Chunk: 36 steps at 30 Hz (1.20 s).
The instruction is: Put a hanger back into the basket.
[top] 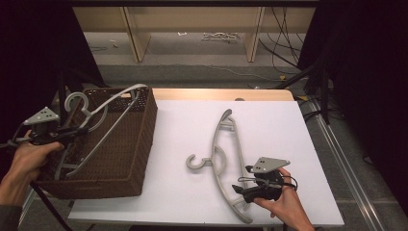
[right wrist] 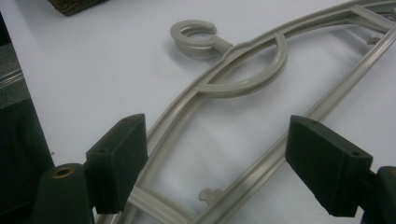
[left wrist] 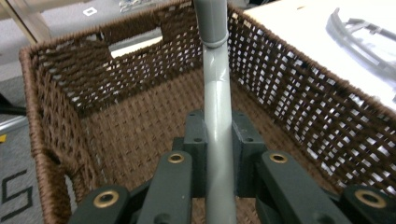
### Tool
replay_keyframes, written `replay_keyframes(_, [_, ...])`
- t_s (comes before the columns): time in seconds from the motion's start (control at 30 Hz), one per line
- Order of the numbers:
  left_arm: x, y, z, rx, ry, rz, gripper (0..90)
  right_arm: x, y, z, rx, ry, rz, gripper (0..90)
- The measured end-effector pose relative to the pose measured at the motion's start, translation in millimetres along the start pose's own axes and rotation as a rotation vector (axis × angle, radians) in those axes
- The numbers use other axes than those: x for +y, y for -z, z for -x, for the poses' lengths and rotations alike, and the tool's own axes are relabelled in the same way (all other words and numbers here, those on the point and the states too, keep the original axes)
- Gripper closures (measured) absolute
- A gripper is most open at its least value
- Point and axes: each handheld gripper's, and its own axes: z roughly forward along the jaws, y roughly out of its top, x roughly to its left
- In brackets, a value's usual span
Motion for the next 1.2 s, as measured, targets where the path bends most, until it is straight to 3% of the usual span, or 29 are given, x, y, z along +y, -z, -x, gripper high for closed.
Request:
replay_keyframes(0.37, [-7.8,-21.6,-4.9,-0.016,0.008,-0.115,79.2,-0.4,-0.3,-0.7,0.005,-0.007,-0.009,22.2])
replay_keyframes(0.43, [-7.3,-23.5,-5.0,-0.017,0.003,-0.128,79.2,-0.5,-0.9,-0.6,0.004,-0.006,-0.007,22.2])
replay_keyframes(0.6, [-7.5,-36.1,-9.3,-0.011,-0.038,-0.226,79.1,-0.8,-1.8,-0.8,0.002,0.001,-0.006,22.2])
replay_keyframes(0.8, [-14.2,-53.4,-6.7,0.018,-0.026,-0.241,79.0,-0.9,-2.3,-0.7,0.005,0.005,-0.010,22.2])
replay_keyframes(0.87, [-15.9,-54.8,-6.3,0.017,-0.022,-0.246,79.0,-0.8,-2.3,-0.7,0.005,0.005,-0.010,22.2])
replay_keyframes(0.93, [-19.0,-55.2,-7.1,0.045,-0.016,-0.276,78.2,-0.9,-2.7,-1.2,0.011,0.005,-0.013,22.2])
replay_keyframes(0.97, [-19.2,-54.3,-8.4,0.035,-0.006,-0.282,78.1,-0.9,-2.6,-1.4,0.012,0.002,-0.014,22.2])
replay_keyframes(1.2, [-21.0,-54.8,-11.4,0.074,0.021,-0.293,74.8,-1.1,-3.2,-1.5,0.005,0.005,-0.013,22.2])
